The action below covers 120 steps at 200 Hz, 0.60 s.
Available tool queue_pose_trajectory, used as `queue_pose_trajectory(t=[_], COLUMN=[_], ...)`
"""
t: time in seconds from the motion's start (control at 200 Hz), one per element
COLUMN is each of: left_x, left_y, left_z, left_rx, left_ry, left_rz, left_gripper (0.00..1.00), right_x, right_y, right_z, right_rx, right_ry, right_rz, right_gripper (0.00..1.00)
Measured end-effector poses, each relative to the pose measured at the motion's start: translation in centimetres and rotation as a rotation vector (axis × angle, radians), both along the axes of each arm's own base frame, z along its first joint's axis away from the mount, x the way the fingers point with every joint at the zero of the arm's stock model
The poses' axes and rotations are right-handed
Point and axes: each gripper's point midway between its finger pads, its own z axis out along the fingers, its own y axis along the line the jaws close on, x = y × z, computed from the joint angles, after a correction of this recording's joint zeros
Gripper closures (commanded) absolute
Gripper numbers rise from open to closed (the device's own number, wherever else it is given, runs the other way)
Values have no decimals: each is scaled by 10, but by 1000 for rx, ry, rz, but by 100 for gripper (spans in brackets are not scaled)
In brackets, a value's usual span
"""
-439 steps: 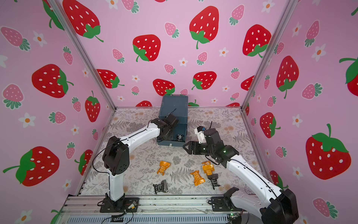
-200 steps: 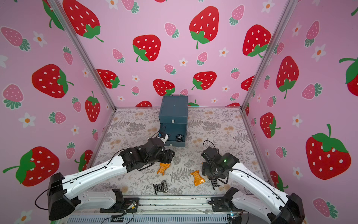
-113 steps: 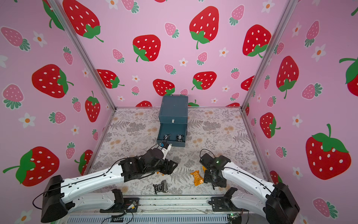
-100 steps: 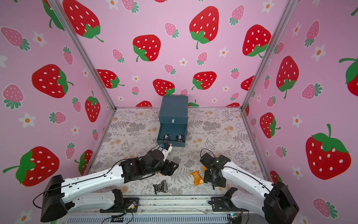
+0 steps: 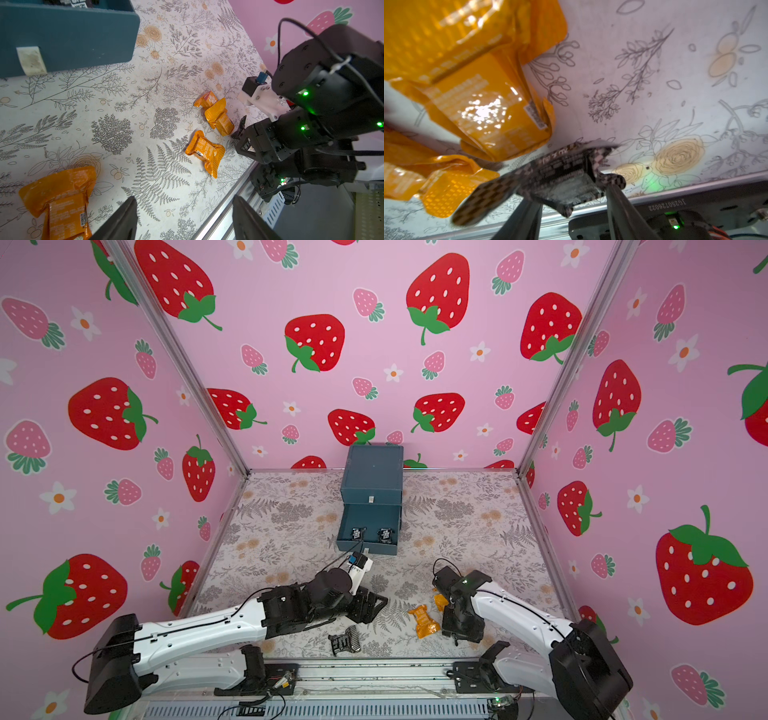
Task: Place the cookies into the drawer by color
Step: Pick up the cookie at the center of the board.
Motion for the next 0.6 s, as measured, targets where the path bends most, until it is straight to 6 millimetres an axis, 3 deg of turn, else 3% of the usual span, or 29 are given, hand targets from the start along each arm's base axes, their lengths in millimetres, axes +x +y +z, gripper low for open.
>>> queue_pose_trajectory(t=[0.155, 0.325, 0.435, 0.6], left_x=[-2, -4, -3, -3], left_y=[4, 6, 7, 7], left_z=[-3, -4, -5, -4], left_rx=[1, -1, 2, 1], left_ry=[0, -2, -2, -5], left_rz=[-1, -1, 1, 5], left_gripper=[25, 25, 24, 25], right_x=[5, 17, 19, 20], right_y=[10, 16, 15, 13], right_z=[3, 10, 7, -1], right_rx=[45, 51, 26, -5], right_ry=[-10, -38, -30, -5], right_rz=[18, 23, 25, 40], right_gripper=[49, 36, 36, 43])
